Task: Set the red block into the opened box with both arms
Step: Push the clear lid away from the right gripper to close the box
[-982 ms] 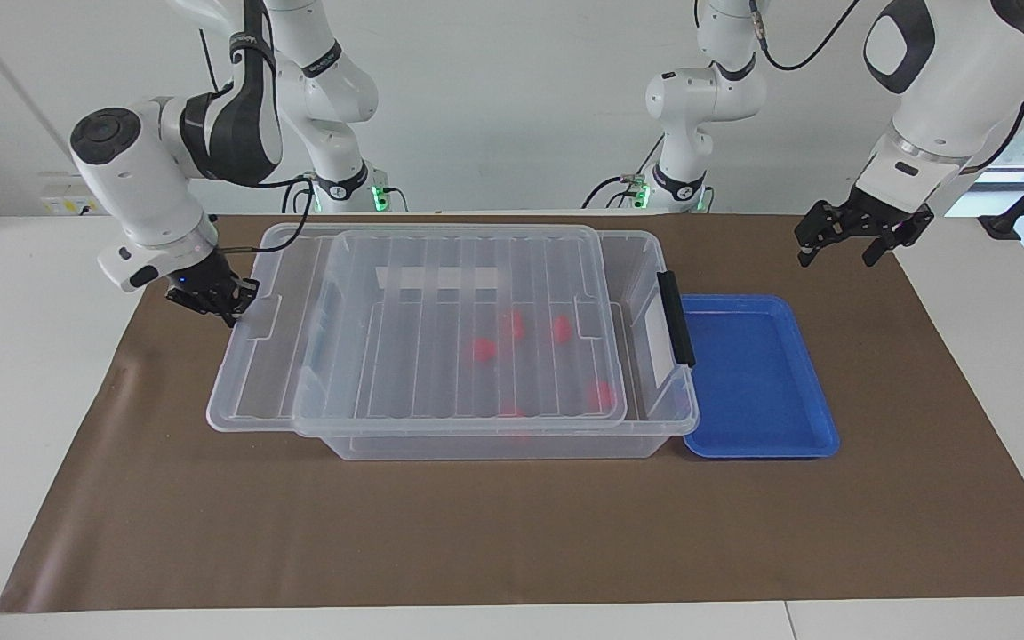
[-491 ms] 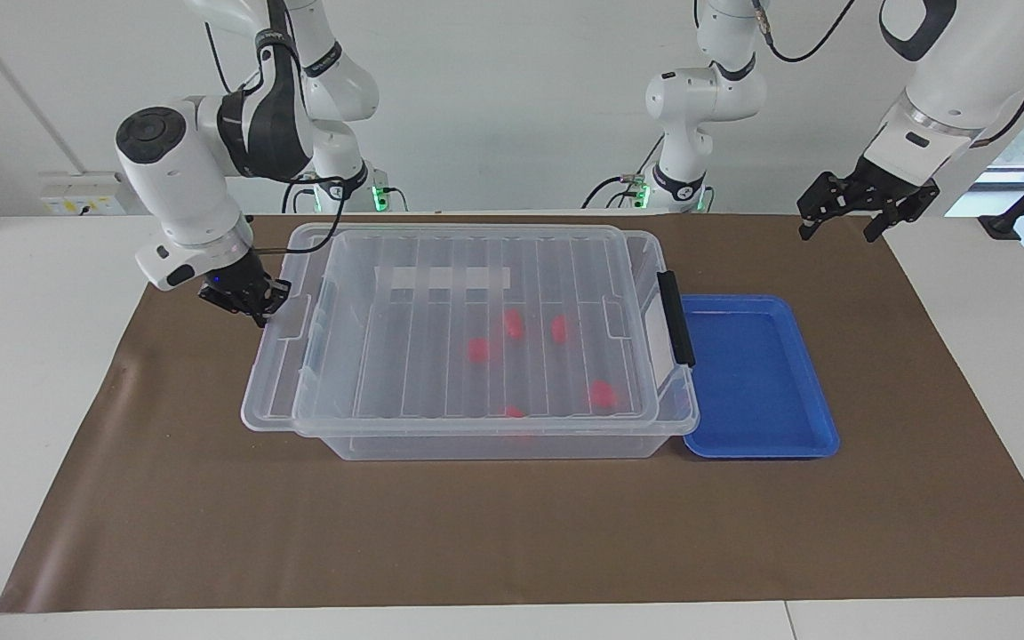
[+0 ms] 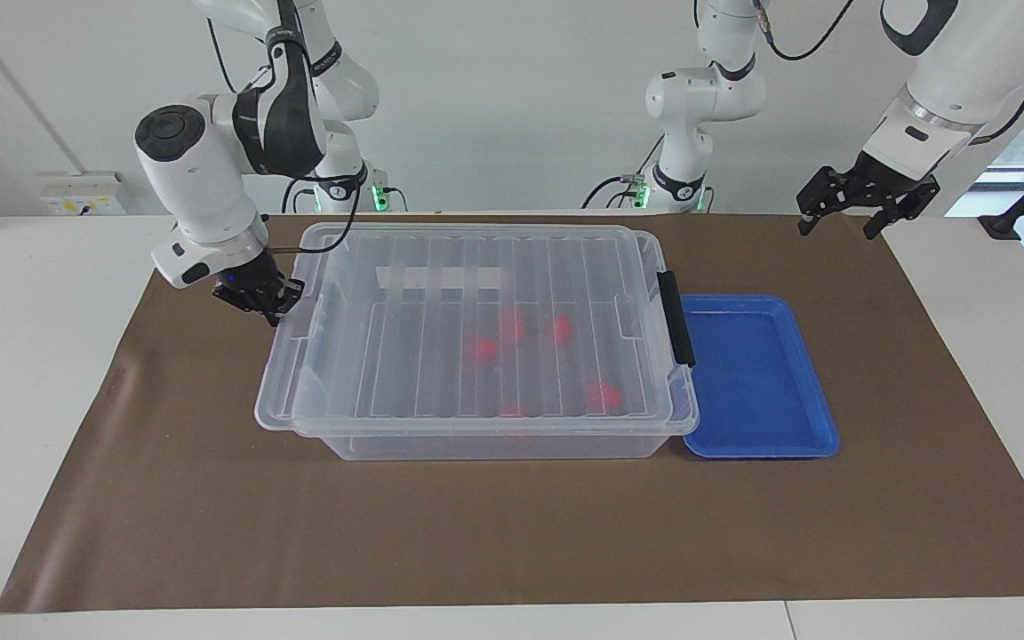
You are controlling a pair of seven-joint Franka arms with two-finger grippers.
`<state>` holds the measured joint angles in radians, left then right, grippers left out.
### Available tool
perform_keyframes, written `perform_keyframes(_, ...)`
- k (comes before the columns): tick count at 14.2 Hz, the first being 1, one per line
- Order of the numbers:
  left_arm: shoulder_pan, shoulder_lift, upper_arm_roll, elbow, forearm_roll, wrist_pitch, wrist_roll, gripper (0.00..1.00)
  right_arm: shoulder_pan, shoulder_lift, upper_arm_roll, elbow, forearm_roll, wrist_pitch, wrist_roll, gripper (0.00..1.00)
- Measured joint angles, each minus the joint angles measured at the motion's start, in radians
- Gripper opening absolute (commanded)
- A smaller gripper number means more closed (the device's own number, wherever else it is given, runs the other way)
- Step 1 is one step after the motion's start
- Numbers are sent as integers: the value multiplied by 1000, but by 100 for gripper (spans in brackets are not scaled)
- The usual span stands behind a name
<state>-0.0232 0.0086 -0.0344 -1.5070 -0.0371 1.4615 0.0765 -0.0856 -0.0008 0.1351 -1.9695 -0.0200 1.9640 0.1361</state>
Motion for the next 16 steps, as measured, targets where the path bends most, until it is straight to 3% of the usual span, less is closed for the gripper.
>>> perform_keyframes(13,-8,-1,4,-2,0,-1,3,100,36,-1,0,0,0,0,45,0)
perform_keyframes(16,-8,-1,5,-2,0,-1,3,100,31,-3,-1,40,0,-57,45,0)
